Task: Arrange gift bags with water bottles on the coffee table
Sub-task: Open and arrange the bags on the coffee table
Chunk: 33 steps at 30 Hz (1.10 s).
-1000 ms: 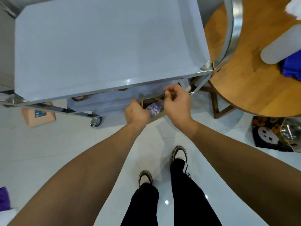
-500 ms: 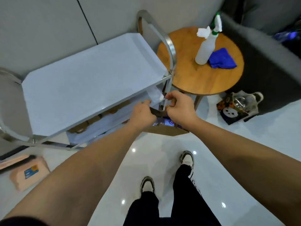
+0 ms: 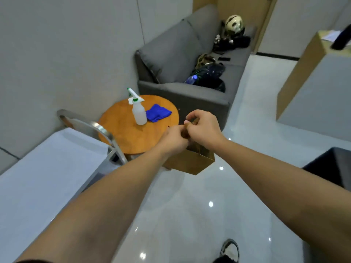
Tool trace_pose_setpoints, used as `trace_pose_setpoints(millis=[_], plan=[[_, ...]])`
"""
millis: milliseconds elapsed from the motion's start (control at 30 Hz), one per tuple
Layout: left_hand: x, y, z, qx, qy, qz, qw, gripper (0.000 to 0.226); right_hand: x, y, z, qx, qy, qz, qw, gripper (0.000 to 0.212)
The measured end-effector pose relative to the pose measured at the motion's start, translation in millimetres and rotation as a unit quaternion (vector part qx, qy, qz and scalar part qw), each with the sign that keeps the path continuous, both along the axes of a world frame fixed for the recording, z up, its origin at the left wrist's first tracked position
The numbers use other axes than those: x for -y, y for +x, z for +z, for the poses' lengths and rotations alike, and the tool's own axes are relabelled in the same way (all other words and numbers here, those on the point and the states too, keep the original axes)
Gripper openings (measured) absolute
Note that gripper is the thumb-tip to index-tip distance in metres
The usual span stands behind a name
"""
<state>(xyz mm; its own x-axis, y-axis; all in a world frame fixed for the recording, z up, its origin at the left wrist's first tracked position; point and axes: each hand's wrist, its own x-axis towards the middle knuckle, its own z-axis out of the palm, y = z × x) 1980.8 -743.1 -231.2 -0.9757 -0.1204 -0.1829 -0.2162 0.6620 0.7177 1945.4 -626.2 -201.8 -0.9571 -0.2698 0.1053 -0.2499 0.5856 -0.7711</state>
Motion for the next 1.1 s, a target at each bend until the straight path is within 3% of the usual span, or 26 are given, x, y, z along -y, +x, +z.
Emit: trace_pose_setpoints(millis=[100,233,367,467,567,633,700,800,1000,1100], plan=[[-63,-37,12,-0.008,-0.04,-0.072,0.997,0.002,-65,-22,6,0.002,-0.012,-0.055,0.998,0.016],[-145,-78,20,-0.059,-0.037,-0.061,0.996,0.014,-151,-52,11,0.002,-0.006,-0.127,0.992,0.023],[-234,-115,18,-0.054,-0.006,-0.08,0.995,0.022,-234,-78,15,0.012,0.026,-0.241,0.97,0.027],[-300,-142,21,-0.052,0.004,-0.102,0.993,0.02,-299,-90,11,0.074,0.064,-0.333,0.938,0.043],[-358,-159,18,-0.022,-0.014,-0.135,0.99,0.016,-351,-100,0,0.183,-0.026,-0.362,0.914,0.048],[-388,-171,11,0.002,-0.012,-0.144,0.989,0.017,-381,-107,-7,0.244,-0.088,-0.379,0.888,0.032],[-413,-183,6,0.031,0.009,-0.151,0.988,0.011,-410,-114,-9,0.312,-0.217,-0.381,0.843,0.013],[-453,-196,1,0.09,0.035,-0.207,0.974,0.004,-451,-125,-20,0.376,-0.388,-0.379,0.751,0.023],[-537,-233,-10,0.137,0.051,-0.34,0.929,0.011,-509,-159,-49,0.348,-0.468,-0.48,0.655,0.014],[-580,-266,-7,0.106,-0.047,-0.481,0.869,0.025,-535,-171,-56,0.301,-0.475,-0.539,0.627,0.022]])
